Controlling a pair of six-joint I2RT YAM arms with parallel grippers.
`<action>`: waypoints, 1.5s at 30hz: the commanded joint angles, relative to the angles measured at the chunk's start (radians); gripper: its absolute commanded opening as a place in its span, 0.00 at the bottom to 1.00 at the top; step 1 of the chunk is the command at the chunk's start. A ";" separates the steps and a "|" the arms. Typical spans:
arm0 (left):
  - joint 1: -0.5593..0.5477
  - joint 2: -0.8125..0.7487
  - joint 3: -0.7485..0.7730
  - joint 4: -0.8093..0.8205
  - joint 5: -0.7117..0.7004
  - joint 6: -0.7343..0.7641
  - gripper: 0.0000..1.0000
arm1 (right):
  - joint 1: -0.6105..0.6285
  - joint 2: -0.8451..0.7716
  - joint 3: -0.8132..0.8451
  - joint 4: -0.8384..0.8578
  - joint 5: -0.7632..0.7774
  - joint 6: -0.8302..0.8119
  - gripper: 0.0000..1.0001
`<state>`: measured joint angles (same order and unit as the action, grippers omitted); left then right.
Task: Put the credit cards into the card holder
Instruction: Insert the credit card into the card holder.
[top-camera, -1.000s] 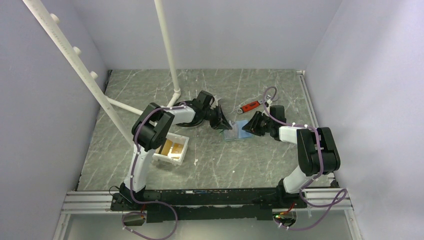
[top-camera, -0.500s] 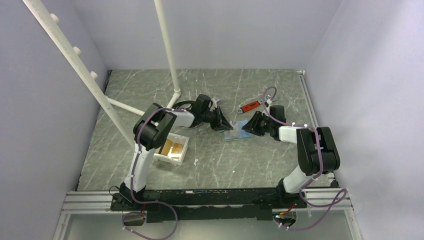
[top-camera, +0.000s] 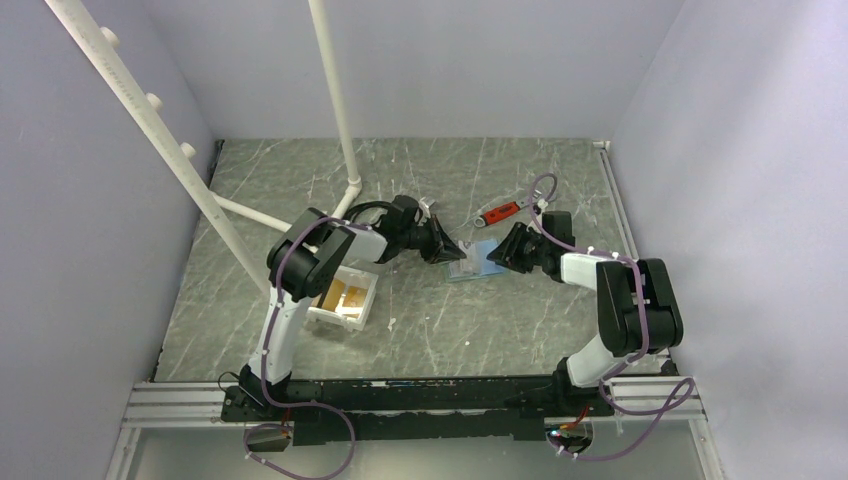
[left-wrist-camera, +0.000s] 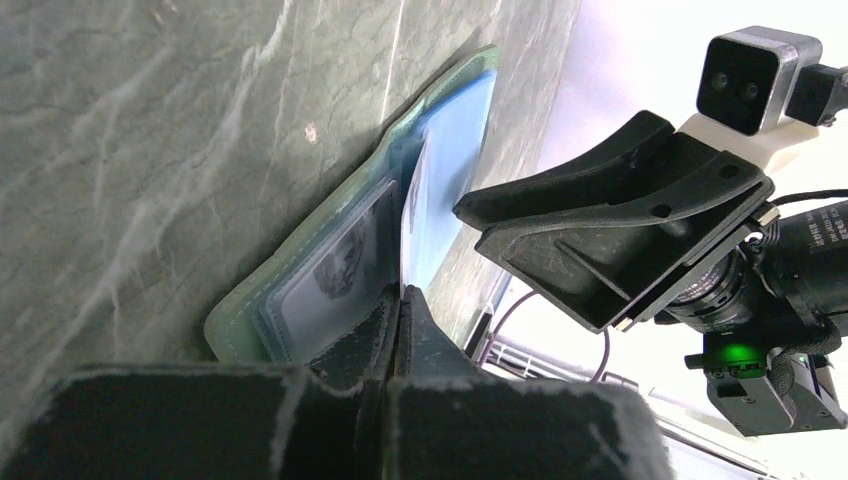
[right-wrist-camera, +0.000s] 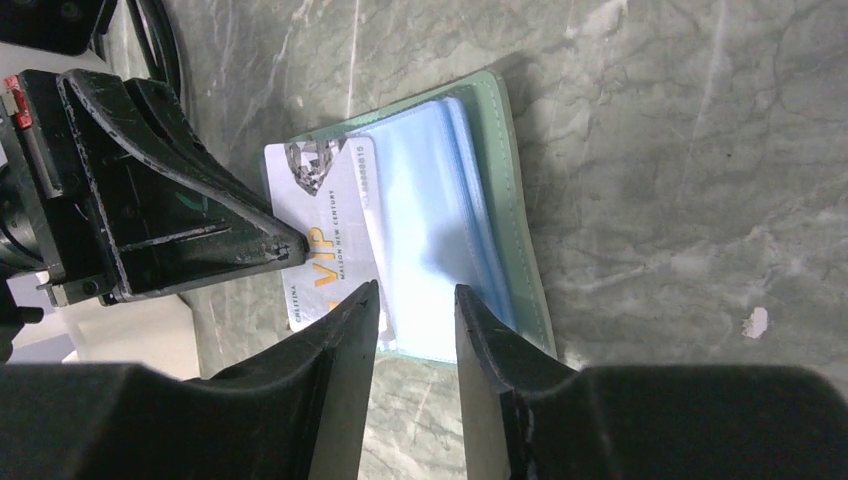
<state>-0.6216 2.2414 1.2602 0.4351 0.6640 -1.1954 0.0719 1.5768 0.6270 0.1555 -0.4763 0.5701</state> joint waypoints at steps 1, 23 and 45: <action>-0.006 -0.001 -0.017 0.065 -0.053 -0.021 0.00 | -0.006 0.005 -0.035 -0.013 0.012 -0.007 0.36; -0.050 0.026 0.076 -0.103 -0.072 0.098 0.00 | -0.011 -0.092 -0.005 -0.109 0.135 -0.054 0.34; -0.075 0.086 0.184 -0.160 -0.043 0.101 0.00 | -0.011 0.086 0.016 0.027 -0.008 -0.012 0.21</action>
<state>-0.6628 2.3058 1.4284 0.3069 0.6300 -1.1099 0.0490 1.6230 0.6537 0.1585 -0.4595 0.5556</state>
